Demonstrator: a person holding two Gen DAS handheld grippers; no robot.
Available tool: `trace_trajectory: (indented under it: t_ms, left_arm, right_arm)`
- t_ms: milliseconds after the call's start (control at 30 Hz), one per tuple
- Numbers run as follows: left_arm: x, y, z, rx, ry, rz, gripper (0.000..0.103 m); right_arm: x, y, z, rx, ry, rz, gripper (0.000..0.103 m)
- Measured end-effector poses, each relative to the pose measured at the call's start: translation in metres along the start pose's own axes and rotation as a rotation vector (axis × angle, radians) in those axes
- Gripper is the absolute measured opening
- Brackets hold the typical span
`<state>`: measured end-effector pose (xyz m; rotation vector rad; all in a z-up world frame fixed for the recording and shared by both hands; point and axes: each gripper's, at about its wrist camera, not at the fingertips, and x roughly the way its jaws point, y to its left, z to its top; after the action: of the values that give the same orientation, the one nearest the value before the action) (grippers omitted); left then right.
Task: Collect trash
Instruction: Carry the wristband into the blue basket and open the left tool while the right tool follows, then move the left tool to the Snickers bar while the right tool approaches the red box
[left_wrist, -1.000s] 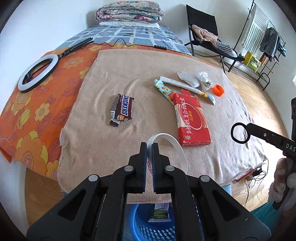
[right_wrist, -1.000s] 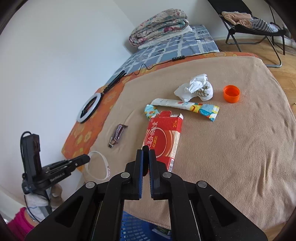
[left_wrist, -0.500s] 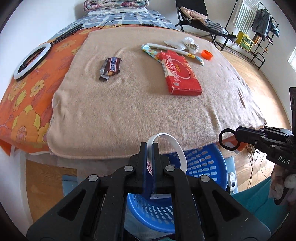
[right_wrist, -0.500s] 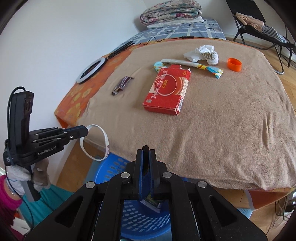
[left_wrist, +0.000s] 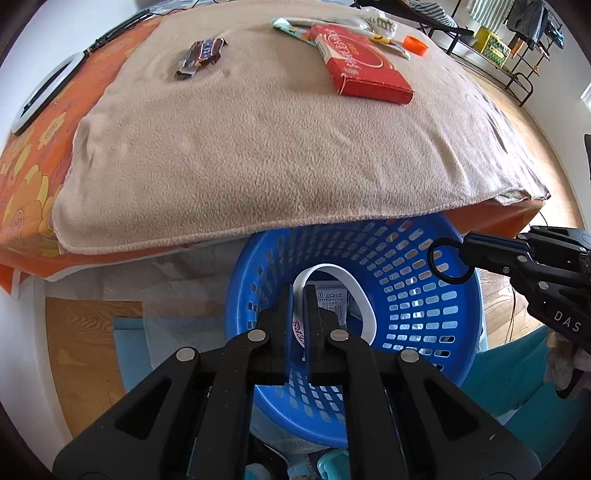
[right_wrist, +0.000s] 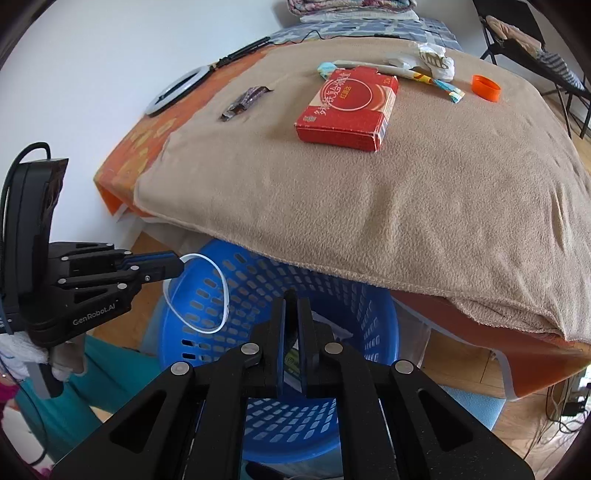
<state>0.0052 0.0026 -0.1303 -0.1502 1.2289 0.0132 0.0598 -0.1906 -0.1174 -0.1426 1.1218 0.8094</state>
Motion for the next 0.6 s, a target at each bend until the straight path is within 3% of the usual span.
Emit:
trace_trajectory:
  t_ms: [200, 267, 333, 400, 433, 467, 600]
  left_arm:
    - [0.013, 0.003, -0.003, -0.008, 0.043, -0.003, 0.003]
    - [0.016, 0.004, -0.004, -0.010, 0.051, 0.001, 0.008]
    - [0.017, 0.005, -0.005, -0.017, 0.053, 0.001, 0.021]
    - [0.017, 0.007, -0.004, -0.023, 0.049, 0.002, 0.034]
    - [0.017, 0.008, -0.004, -0.025, 0.045, 0.004, 0.039]
    - [0.016, 0.008, -0.003, -0.029, 0.042, 0.006, 0.040]
    - [0.015, 0.014, 0.000, -0.051, 0.033, 0.008, 0.040]
  right_arm:
    - [0.018, 0.002, -0.004, -0.022, 0.042, -0.022, 0.004]
    - [0.021, 0.002, -0.004, -0.029, 0.046, -0.038, 0.004]
    - [0.022, 0.001, -0.003, -0.028, 0.051, -0.043, 0.006]
    - [0.023, 0.001, -0.002, -0.022, 0.053, -0.046, 0.021]
    - [0.023, 0.001, -0.002, -0.020, 0.053, -0.050, 0.036]
    - [0.023, 0.001, -0.002, -0.019, 0.049, -0.050, 0.044]
    - [0.021, 0.002, 0.000, -0.027, 0.038, -0.065, 0.045]
